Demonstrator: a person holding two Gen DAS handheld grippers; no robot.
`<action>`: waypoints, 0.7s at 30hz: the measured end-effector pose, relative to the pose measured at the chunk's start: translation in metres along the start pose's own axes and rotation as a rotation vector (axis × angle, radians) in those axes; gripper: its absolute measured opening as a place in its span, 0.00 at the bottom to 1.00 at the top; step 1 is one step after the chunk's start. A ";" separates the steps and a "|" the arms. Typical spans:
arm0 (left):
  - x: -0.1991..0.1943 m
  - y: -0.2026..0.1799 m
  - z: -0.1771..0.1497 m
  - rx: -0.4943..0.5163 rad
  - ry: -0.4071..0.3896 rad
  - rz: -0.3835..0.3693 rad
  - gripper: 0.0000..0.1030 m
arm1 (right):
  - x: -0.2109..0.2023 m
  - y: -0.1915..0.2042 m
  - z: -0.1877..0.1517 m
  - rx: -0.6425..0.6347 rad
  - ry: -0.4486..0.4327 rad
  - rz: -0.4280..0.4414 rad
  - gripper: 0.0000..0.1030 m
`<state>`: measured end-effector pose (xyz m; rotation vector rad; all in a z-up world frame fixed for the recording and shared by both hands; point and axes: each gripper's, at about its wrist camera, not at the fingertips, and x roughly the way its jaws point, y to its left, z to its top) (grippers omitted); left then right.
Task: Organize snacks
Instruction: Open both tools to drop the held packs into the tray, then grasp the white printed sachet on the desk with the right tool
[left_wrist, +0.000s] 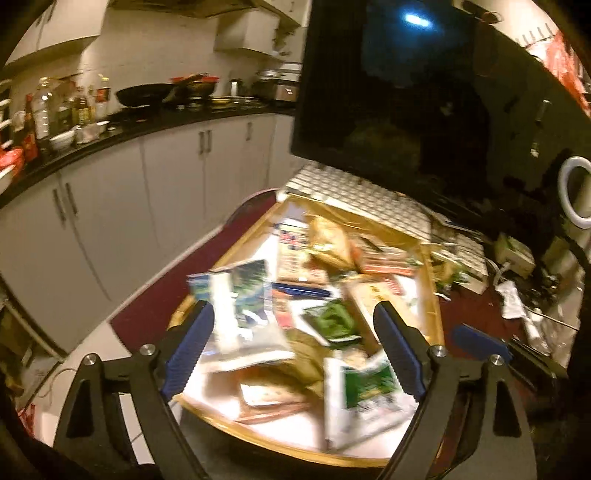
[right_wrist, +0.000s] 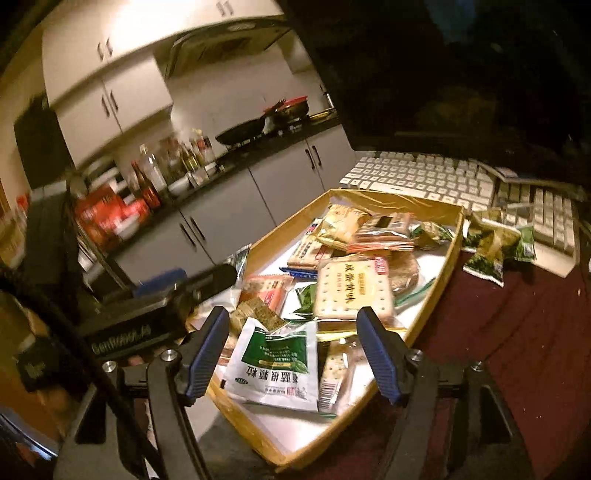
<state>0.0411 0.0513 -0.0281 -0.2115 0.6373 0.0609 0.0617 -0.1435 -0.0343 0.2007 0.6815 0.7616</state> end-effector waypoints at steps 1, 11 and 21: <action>0.000 -0.001 -0.001 -0.011 0.004 -0.015 0.87 | -0.005 -0.008 0.002 0.019 -0.006 0.007 0.70; -0.009 -0.043 0.002 0.058 -0.048 0.030 0.87 | -0.056 -0.124 0.053 0.104 0.032 -0.339 0.70; 0.004 -0.107 -0.006 0.194 0.003 0.004 0.87 | -0.075 -0.200 0.040 0.245 -0.047 -0.564 0.70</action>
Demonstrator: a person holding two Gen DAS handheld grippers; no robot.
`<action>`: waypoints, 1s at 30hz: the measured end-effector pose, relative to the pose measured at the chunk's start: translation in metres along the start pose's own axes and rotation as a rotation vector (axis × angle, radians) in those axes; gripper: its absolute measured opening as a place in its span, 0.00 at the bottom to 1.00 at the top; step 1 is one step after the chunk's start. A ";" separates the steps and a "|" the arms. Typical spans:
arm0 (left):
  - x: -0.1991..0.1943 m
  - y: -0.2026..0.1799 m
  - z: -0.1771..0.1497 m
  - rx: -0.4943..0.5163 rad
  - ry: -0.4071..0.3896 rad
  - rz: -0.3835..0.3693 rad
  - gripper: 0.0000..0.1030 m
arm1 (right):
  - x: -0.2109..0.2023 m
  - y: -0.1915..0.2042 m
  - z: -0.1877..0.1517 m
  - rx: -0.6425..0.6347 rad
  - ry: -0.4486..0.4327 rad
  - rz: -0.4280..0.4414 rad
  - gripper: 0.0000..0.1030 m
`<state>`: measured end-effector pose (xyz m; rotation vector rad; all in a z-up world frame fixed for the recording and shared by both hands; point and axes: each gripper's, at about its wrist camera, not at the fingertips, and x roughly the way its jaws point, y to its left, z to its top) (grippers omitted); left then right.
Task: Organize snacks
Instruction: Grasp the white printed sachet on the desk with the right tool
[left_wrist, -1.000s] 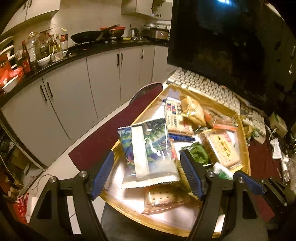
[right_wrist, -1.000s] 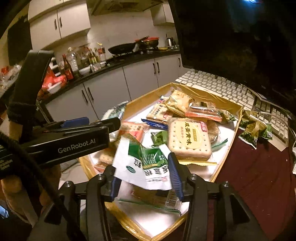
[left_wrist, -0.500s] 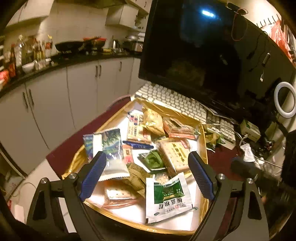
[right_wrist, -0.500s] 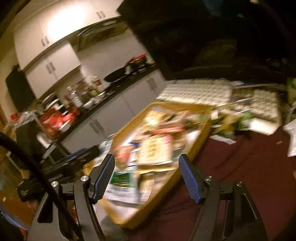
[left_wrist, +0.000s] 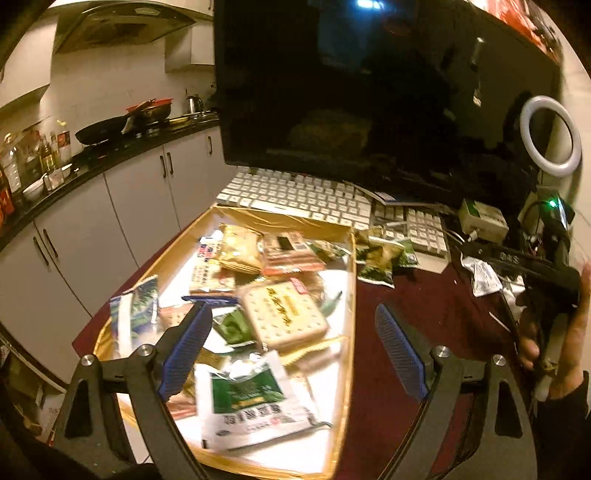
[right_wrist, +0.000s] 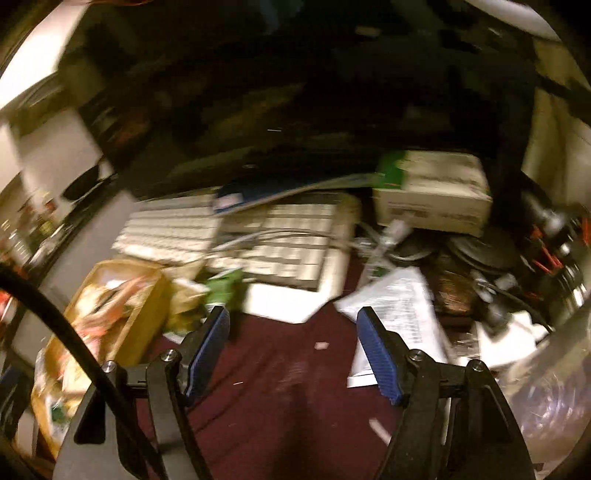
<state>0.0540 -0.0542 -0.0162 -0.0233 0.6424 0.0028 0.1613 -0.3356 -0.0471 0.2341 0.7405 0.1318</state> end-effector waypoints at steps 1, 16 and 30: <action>0.000 -0.003 -0.001 0.004 0.004 -0.002 0.87 | 0.003 -0.003 0.001 0.001 0.004 -0.022 0.70; 0.001 -0.031 -0.013 0.071 0.022 0.003 0.87 | 0.037 -0.032 0.007 0.020 0.050 -0.331 0.51; 0.005 -0.037 -0.013 0.068 0.055 -0.050 0.87 | 0.031 -0.040 0.004 0.090 0.042 -0.217 0.35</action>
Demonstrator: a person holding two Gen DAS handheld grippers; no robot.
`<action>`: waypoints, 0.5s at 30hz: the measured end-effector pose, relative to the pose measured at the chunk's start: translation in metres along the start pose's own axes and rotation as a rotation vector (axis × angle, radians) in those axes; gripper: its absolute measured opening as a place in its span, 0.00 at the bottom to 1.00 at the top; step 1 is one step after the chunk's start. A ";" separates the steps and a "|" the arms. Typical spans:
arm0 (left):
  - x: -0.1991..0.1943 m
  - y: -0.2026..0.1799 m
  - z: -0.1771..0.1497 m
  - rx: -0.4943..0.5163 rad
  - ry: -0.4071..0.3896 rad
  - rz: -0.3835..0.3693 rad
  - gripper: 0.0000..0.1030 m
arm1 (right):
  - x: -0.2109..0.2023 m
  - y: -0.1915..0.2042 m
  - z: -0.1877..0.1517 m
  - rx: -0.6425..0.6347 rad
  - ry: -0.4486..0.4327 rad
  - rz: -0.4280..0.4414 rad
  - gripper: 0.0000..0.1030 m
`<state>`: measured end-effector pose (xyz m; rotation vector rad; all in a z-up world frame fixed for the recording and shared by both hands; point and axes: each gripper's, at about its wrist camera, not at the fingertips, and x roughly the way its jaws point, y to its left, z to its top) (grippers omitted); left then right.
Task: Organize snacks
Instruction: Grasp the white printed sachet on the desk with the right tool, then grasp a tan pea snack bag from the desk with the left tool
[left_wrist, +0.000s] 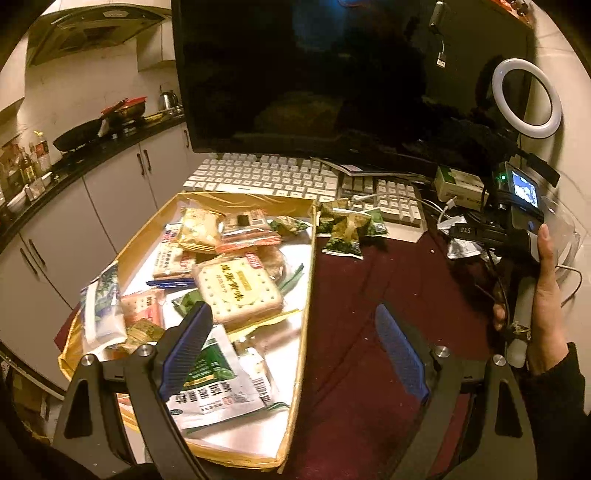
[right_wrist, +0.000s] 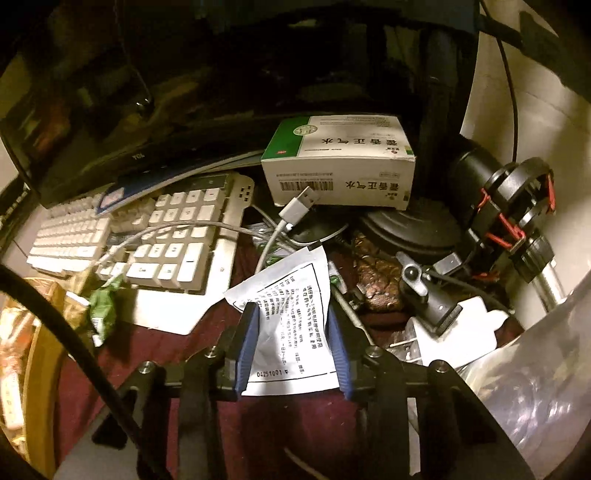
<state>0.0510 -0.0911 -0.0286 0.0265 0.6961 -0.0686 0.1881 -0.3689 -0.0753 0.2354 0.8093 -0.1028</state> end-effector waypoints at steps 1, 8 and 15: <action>0.001 -0.002 0.001 0.004 0.001 -0.006 0.87 | -0.002 0.000 -0.001 -0.002 -0.006 0.000 0.36; 0.004 -0.010 -0.001 0.027 0.014 -0.013 0.87 | -0.020 0.028 -0.014 -0.134 -0.072 0.020 0.36; 0.006 -0.015 -0.001 0.033 0.022 -0.016 0.87 | -0.034 0.057 -0.023 -0.267 -0.138 0.026 0.36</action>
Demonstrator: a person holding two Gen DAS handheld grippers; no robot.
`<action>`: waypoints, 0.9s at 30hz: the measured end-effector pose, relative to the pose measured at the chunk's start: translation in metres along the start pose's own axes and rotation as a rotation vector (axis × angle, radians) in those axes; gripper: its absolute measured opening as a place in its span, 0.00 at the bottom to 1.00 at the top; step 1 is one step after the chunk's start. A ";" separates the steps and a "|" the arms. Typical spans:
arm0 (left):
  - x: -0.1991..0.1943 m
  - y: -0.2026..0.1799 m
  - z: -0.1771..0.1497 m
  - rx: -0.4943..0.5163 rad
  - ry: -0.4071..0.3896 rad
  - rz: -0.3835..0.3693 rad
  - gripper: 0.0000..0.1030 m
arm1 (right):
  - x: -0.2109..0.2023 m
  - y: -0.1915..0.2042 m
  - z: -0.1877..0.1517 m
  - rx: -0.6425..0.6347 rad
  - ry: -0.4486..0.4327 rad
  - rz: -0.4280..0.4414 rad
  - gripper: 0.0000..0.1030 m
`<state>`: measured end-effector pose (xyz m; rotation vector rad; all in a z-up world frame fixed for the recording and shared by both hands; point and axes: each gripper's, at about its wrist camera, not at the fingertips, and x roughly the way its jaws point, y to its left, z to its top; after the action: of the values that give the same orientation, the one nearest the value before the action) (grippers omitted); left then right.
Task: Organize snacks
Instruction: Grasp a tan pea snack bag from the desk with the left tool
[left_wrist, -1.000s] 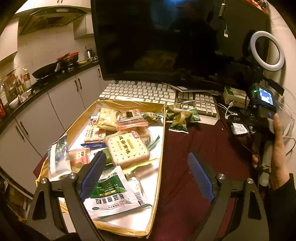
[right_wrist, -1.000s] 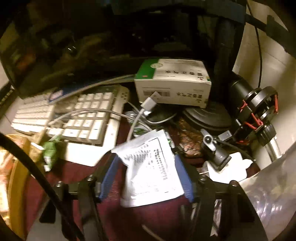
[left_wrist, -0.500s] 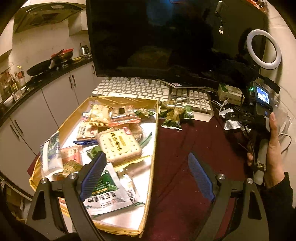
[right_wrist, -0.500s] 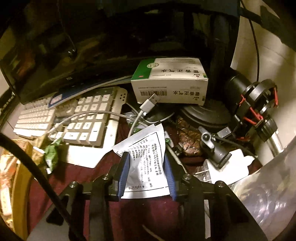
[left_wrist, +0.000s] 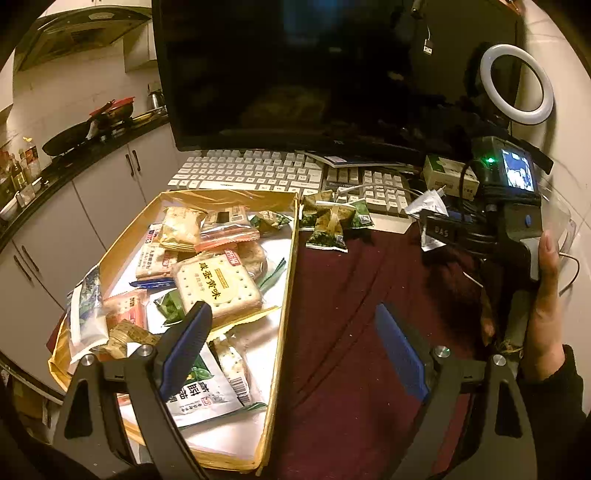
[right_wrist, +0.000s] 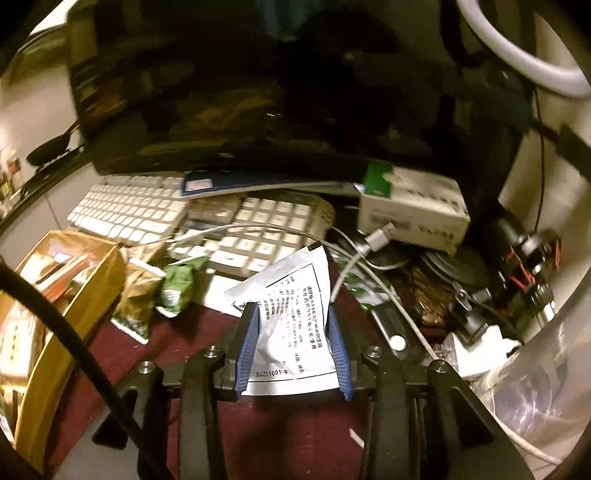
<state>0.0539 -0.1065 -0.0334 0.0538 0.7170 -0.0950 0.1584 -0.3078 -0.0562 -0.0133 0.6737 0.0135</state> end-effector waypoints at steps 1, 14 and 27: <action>0.000 0.000 0.000 0.001 0.002 -0.001 0.87 | 0.000 0.003 0.000 -0.007 -0.001 0.000 0.36; 0.005 -0.001 -0.003 0.001 0.019 -0.005 0.87 | 0.000 0.003 0.001 -0.005 -0.004 0.007 0.36; 0.069 -0.015 0.049 0.052 0.182 -0.121 0.87 | -0.005 -0.017 -0.001 0.134 0.022 0.099 0.36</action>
<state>0.1359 -0.1306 -0.0422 0.0697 0.9001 -0.2267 0.1540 -0.3244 -0.0532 0.1496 0.6953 0.0637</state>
